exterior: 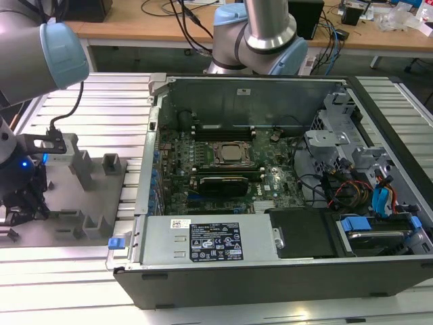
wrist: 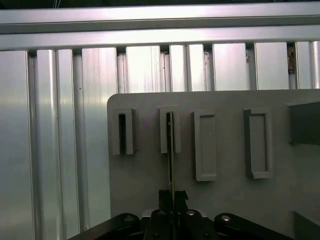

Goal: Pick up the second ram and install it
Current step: 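Pick up the second ram and move it above second insertion slot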

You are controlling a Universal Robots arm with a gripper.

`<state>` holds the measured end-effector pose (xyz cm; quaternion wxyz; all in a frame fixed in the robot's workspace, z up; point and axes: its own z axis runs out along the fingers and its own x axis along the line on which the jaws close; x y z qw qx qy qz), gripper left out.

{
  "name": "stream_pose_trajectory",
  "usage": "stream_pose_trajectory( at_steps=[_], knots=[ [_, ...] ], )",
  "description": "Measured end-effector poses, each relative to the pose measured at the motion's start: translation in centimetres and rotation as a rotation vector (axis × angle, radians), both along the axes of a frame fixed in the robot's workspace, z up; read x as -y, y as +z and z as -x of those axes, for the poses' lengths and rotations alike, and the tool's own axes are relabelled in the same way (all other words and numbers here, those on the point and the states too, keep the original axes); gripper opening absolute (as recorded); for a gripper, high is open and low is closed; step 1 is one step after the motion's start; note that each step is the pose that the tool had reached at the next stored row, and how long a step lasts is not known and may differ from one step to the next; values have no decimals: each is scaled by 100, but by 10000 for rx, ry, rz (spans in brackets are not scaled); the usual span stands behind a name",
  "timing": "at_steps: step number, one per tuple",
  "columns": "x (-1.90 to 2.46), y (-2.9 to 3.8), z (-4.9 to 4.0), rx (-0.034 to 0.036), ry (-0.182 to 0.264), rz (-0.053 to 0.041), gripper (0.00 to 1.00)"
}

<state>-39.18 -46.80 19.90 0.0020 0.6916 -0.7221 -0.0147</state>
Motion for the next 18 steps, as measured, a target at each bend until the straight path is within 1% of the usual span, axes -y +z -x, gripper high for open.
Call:
stream_pose_trajectory(
  at_steps=[6, 13, 14, 18],
  knots=[
    [0, 0, 0, 1, 0, -28, 14],
    [0, 47, 0, -1, 0, -27, 14],
    [0, 58, 0, -1, 0, -27, 14],
    [0, 183, -2, 1, 0, -35, 14]
  ],
)
